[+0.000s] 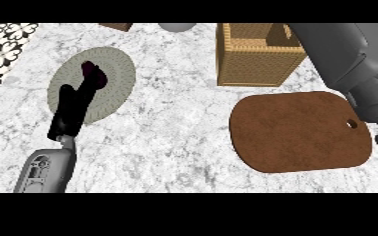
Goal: Pick the cupcake from the cutting board and place it in the basket
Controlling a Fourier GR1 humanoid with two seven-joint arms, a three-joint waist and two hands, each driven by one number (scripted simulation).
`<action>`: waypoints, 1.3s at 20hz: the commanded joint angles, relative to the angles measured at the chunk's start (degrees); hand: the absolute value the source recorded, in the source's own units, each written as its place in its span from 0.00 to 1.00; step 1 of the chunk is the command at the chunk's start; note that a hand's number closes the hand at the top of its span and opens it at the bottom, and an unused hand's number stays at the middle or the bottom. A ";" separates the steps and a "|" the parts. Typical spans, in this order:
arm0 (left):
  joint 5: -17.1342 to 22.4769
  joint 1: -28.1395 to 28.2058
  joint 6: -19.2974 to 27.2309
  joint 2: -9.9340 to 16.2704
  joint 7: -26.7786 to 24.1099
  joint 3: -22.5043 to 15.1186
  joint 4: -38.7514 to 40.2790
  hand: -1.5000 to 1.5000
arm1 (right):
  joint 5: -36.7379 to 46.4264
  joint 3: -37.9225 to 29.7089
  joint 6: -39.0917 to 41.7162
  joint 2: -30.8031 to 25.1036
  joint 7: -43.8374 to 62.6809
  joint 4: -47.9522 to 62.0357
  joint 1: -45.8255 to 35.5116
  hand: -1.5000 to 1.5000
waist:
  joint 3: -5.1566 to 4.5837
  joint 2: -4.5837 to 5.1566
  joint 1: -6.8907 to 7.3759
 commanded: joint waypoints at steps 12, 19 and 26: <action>-0.76 1.13 0.88 -0.91 1.02 -0.62 -2.46 0.50 | -6.74 -11.40 -12.62 1.78 -10.97 2.04 11.92 0.00 | 0.04 0.23 0.53; 0.69 -0.76 -1.01 1.14 0.36 1.40 -0.09 0.50 | -7.62 -15.40 -27.01 1.37 -14.92 -0.69 12.92 0.00 | 0.03 0.33 0.19; 0.63 0.89 -0.68 0.69 0.90 1.31 -1.23 0.50 | -9.45 -19.54 -32.22 -3.91 -11.81 -5.44 17.00 0.00 | 0.02 -0.37 -1.16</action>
